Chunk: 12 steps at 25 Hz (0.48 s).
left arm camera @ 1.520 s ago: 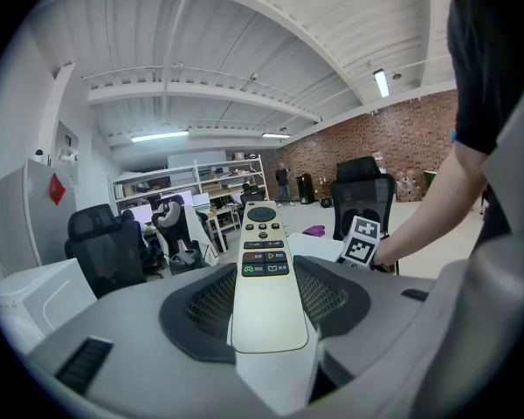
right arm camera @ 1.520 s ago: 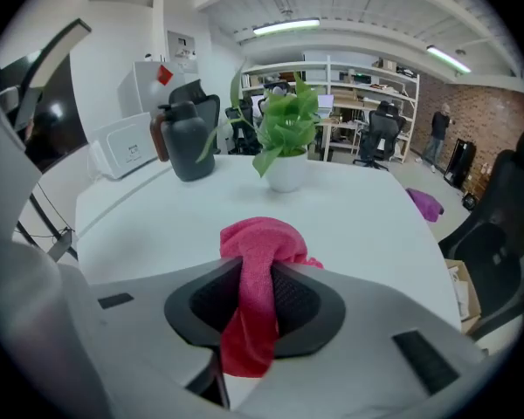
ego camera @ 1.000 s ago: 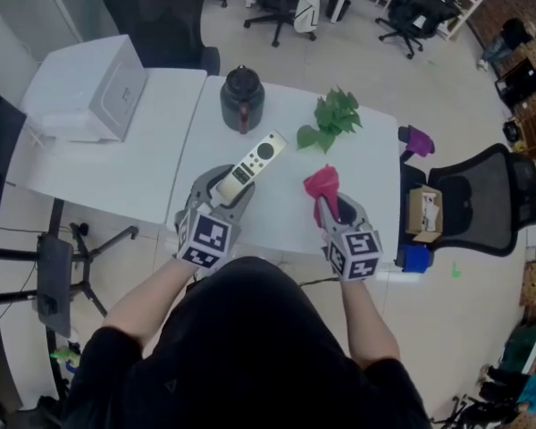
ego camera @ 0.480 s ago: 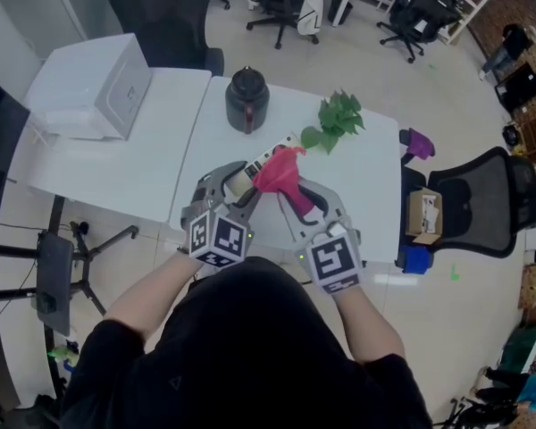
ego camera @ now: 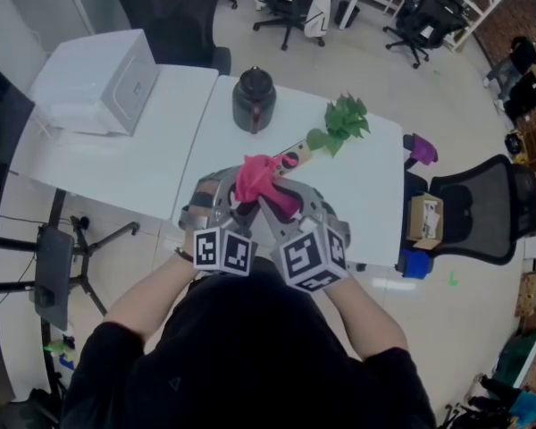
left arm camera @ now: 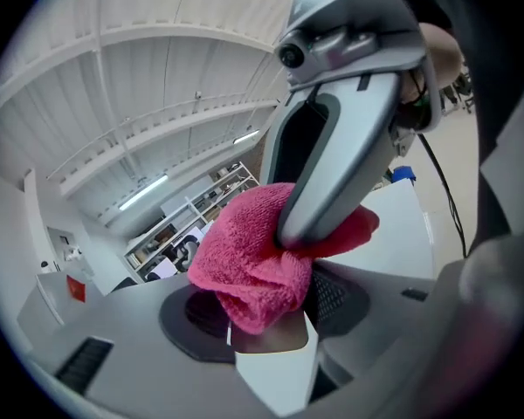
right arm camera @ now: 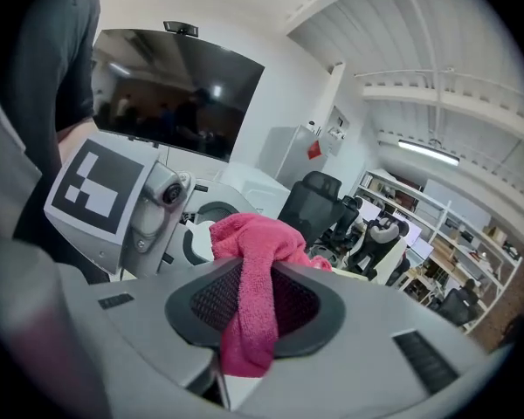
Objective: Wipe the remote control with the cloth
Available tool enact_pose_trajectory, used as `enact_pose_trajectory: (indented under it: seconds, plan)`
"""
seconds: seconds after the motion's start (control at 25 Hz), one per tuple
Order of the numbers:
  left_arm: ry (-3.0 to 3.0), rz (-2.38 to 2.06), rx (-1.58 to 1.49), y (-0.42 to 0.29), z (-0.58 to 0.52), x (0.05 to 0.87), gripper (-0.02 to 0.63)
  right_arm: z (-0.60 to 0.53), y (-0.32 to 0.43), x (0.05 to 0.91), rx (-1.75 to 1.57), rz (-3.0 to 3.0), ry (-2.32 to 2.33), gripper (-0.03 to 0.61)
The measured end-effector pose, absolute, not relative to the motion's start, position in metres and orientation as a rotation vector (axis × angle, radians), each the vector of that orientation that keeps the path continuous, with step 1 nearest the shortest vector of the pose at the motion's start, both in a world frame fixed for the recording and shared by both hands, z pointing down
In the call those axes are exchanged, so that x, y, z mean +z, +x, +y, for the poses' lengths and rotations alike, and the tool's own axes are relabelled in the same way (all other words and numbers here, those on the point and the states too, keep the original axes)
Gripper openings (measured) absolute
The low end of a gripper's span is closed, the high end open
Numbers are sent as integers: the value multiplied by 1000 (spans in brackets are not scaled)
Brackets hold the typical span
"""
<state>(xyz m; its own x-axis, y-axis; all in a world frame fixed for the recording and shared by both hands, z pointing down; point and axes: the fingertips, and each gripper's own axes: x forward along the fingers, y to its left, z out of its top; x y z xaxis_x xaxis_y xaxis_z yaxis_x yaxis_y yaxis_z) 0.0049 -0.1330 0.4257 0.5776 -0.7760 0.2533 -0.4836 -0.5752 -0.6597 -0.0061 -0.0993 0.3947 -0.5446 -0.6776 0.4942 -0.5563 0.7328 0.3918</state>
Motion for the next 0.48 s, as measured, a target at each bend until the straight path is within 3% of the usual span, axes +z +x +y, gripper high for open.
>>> enact_pose_trajectory:
  seconds: [0.48]
  plan:
    - [-2269, 999, -682, 2, -126, 423, 210, -129, 51, 382, -258, -2202, 1145, 87]
